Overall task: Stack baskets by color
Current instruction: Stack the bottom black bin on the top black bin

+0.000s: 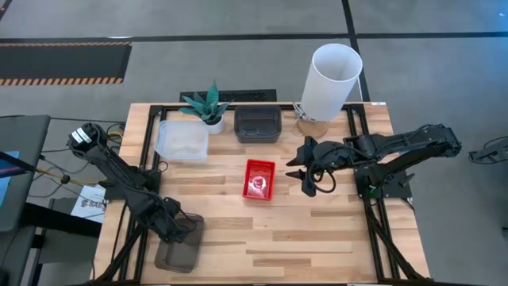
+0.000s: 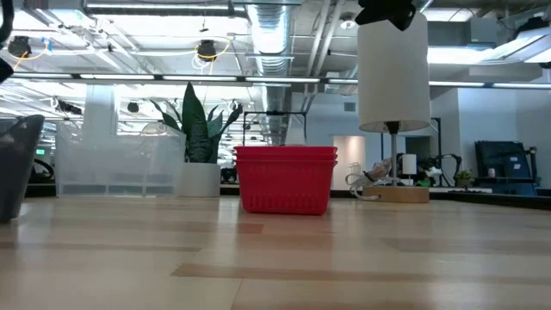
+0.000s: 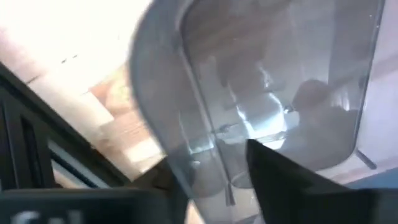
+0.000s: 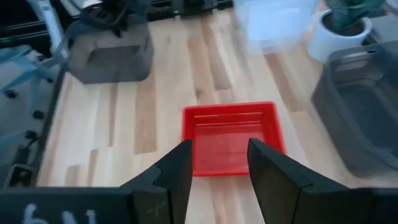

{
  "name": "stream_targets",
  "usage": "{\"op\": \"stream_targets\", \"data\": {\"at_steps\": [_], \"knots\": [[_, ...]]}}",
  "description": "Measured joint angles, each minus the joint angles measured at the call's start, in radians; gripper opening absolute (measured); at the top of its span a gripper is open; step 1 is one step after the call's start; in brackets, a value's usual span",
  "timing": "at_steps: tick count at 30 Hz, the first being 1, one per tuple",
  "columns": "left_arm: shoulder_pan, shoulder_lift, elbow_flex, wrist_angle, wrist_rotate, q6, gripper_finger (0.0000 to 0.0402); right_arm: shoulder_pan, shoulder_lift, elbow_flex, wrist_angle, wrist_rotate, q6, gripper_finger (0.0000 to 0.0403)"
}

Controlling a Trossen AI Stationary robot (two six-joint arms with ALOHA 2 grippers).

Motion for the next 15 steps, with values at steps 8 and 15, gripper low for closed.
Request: {"op": "stream_targets", "data": {"at_steps": [8, 15], "knots": [[0.012, 0.011, 0.0, 0.02, -0.066, 0.013, 0.0006, 0.022, -0.053, -0.002, -0.043, -0.062, -0.001, 0.0172], [0.108, -0.153, 0.093, 0.012, -0.255, 0.219, 0.0, 0.019, -0.203, 0.0, -0.034, -0.05, -0.034, 0.0172]]}}
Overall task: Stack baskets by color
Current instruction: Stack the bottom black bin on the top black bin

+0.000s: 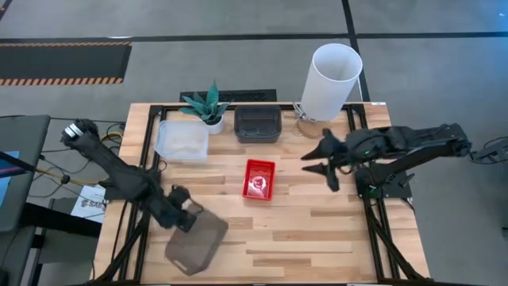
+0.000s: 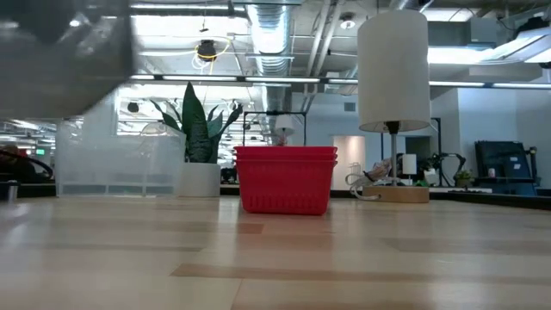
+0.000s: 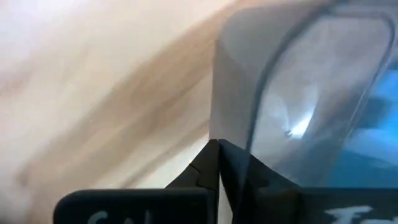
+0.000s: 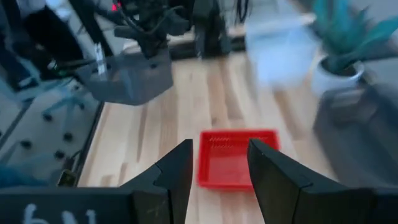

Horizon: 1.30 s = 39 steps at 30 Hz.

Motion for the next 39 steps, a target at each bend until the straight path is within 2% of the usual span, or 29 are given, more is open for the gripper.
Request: {"op": "stream_targets", "data": {"at_steps": [3, 7, 11, 14, 16, 20, 24, 26, 30, 34, 39], "knots": [[0.073, -0.077, 0.059, 0.023, -0.104, 0.194, 0.0, -0.02, -0.046, 0.0, 0.035, 0.023, -0.019, 0.0172], [0.218, -0.139, 0.15, 0.036, -0.174, 0.499, 0.0, -0.05, -0.078, 0.0, 0.101, 0.028, -0.044, 0.0172], [0.396, -0.132, 0.292, 0.085, -0.174, 0.849, 0.0, -0.072, -0.078, 0.0, 0.189, 0.029, -0.047, 0.0172], [0.542, -0.079, 0.414, 0.074, -0.127, 1.139, 0.0, -0.09, -0.062, 0.0, 0.238, 0.029, -0.043, 0.0172], [0.658, -0.026, 0.495, 0.05, -0.064, 1.333, 0.0, -0.1, -0.045, 0.0, 0.244, 0.029, -0.008, 0.0172], [0.914, 0.142, 0.66, -0.011, 0.16, 1.704, 0.0, -0.103, -0.005, 0.0, 0.23, 0.029, 0.099, 0.0172], [1.111, 0.354, 0.877, -0.042, 0.355, 1.981, 0.0, -0.101, 0.036, 0.0, 0.17, 0.05, 0.165, 0.0172], [1.176, 0.459, 1.012, -0.059, 0.402, 2.086, 0.0, -0.103, 0.05, 0.0, 0.127, 0.079, 0.196, 0.0172], [1.254, 0.685, 1.285, -0.16, 0.423, 2.249, 0.0, -0.111, 0.08, 0.0, 0.083, 0.151, 0.244, 0.0172], [1.293, 0.886, 1.552, -0.311, 0.399, 2.334, 0.0, -0.127, 0.095, 0.0, 0.072, 0.159, 0.249, 0.0172], [1.318, 0.921, 1.449, -0.233, 0.296, 2.408, 0.0, -0.164, 0.092, -0.001, 0.037, 0.186, 0.252, 0.0166]]}}
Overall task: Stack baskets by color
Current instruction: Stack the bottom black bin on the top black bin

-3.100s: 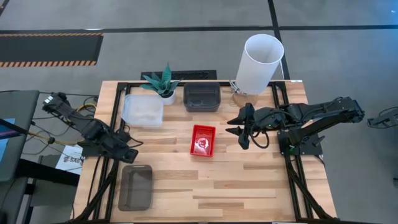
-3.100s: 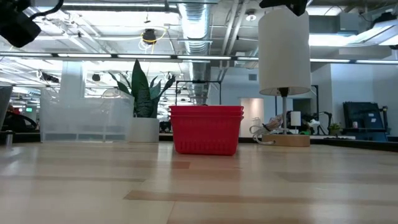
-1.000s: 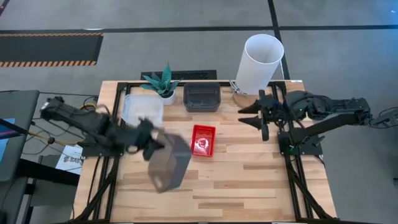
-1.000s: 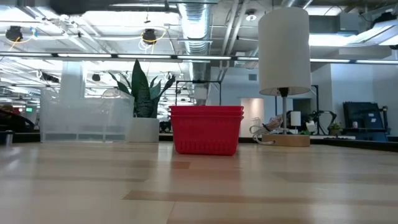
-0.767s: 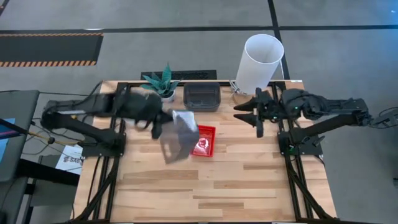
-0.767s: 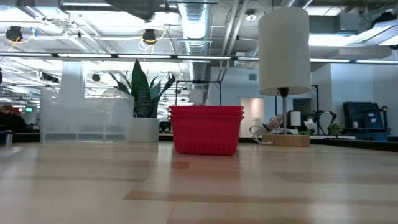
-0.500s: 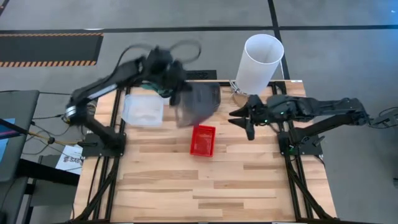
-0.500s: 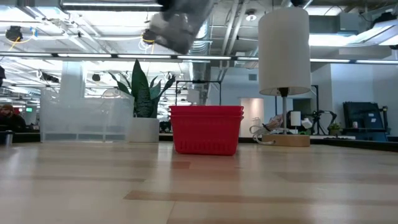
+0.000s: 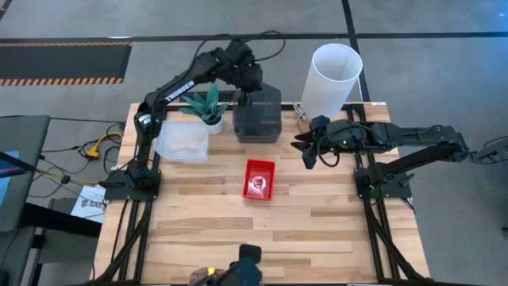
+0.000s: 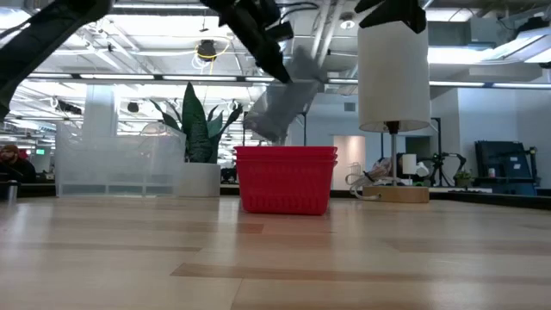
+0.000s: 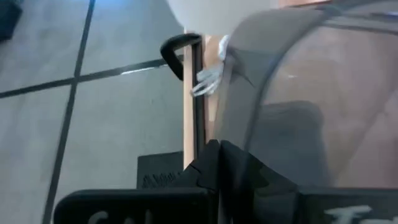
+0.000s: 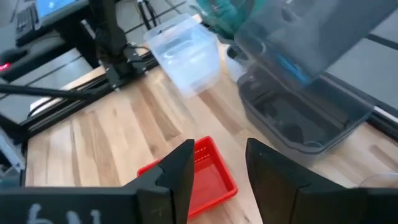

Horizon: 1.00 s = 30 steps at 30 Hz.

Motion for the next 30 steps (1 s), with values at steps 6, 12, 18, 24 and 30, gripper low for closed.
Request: {"op": "stream_targets", "data": {"at_steps": [6, 12, 18, 24, 30], "knots": [[0.002, 0.077, 0.002, -0.016, -0.026, 0.006, 0.0, -0.032, -0.002, 0.0, -0.004, -0.004, 0.007, 0.0149], [-0.003, 0.098, -0.002, -0.078, -0.1, 0.001, 0.0, -0.053, -0.002, 0.0, -0.009, -0.01, -0.007, 0.0132], [-0.005, 0.099, 0.044, -0.126, -0.13, -0.03, 0.0, -0.066, -0.002, 0.0, -0.009, -0.019, -0.033, 0.012], [-0.005, 0.097, 0.099, -0.15, -0.129, -0.059, 0.0, -0.077, -0.002, 0.0, -0.009, -0.041, -0.035, 0.0118], [-0.007, 0.126, 0.098, -0.183, -0.157, -0.073, 0.0, -0.076, -0.002, 0.0, -0.009, -0.056, -0.035, 0.0118]]}}
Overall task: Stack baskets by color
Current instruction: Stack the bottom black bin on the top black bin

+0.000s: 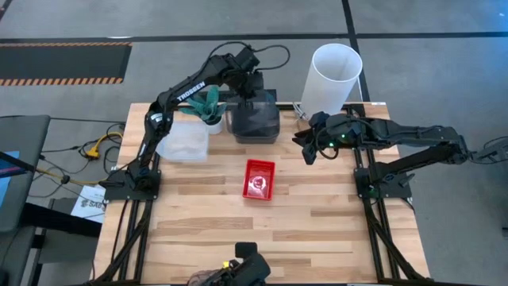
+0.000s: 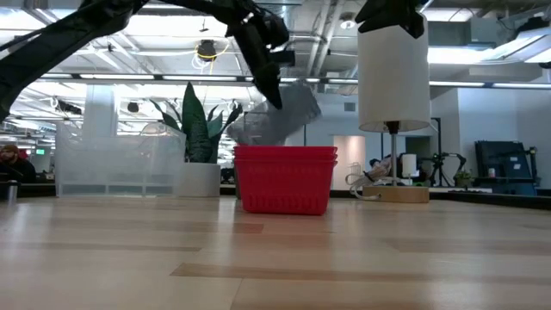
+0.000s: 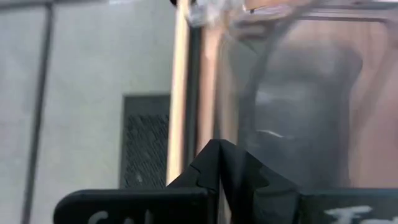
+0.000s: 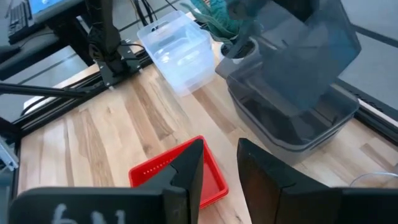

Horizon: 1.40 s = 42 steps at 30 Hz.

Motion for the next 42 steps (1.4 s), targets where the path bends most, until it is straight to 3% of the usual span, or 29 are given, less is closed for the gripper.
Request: {"op": "stream_targets", "data": {"at_steps": [17, 42], "knots": [[-0.015, 0.135, -0.001, -0.103, -0.109, -0.033, 0.0, 0.008, 0.0, 0.0, -0.029, -0.017, 0.008, 0.0118], [-0.046, 0.162, 0.004, -0.189, -0.201, -0.098, 0.0, 0.007, 0.0, 0.0, -0.191, -0.042, 0.038, 0.0118]]}}
